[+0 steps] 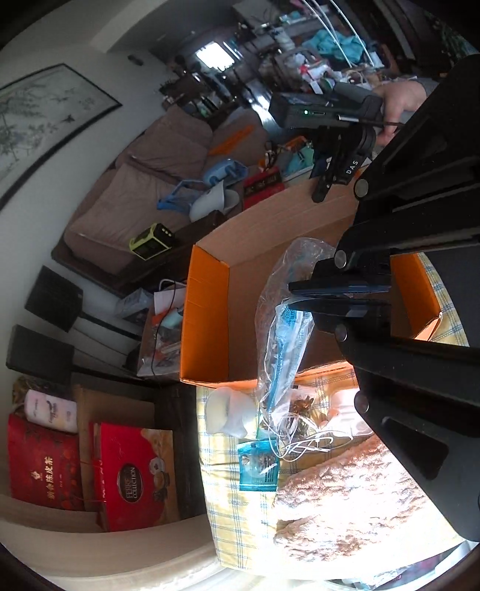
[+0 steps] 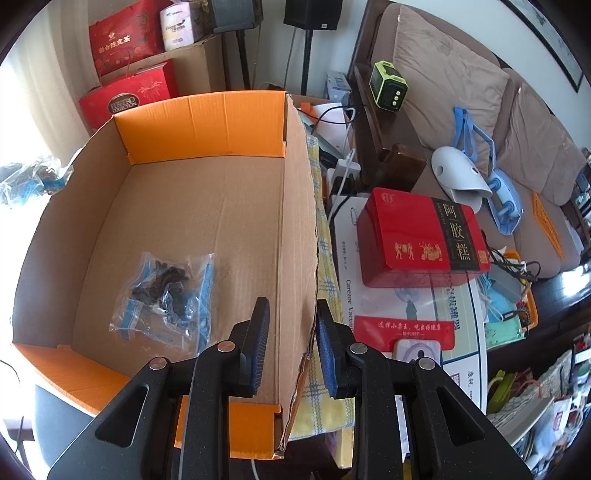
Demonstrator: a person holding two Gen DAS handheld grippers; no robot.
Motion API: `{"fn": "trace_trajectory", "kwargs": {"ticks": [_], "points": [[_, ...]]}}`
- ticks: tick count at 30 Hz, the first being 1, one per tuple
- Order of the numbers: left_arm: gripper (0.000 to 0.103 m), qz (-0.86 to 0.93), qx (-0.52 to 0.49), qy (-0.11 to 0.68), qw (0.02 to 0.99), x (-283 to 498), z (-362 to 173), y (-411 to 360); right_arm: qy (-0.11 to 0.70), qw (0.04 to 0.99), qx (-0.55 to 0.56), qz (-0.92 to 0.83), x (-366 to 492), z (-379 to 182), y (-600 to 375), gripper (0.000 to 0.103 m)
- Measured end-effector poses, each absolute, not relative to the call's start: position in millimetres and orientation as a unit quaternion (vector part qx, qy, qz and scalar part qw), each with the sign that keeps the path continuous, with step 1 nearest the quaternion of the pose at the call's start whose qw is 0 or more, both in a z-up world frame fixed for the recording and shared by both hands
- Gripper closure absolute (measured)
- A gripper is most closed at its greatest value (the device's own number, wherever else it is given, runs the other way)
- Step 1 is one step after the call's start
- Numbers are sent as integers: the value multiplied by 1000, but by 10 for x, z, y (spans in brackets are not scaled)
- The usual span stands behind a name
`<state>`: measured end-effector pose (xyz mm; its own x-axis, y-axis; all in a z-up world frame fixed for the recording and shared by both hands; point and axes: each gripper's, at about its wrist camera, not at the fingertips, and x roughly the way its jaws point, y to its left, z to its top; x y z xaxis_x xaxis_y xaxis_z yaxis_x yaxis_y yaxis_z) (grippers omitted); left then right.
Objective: Organize objects
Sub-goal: 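Grasp the clear bag of brown noodles with the left gripper, then lower the noodle bag into the box and open the left gripper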
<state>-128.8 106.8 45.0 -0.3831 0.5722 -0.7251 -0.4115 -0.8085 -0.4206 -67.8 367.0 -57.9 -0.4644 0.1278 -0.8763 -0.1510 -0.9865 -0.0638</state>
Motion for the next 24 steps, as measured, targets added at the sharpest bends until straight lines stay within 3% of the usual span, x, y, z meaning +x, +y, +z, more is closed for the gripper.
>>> {"fn": "trace_trajectory", "kwargs": {"ticks": [20, 23, 24], "points": [[101, 791, -532, 6, 302, -1115, -192, 1764, 19, 76, -511, 856, -612, -579, 3678, 78], [93, 786, -542, 2, 297, -1097, -262, 1748, 17, 75, -511, 856, -610, -585, 3664, 78], [81, 785, -544, -2, 297, -1092, -265, 1730, 17, 75, -511, 856, -610, -586, 3662, 78]]}}
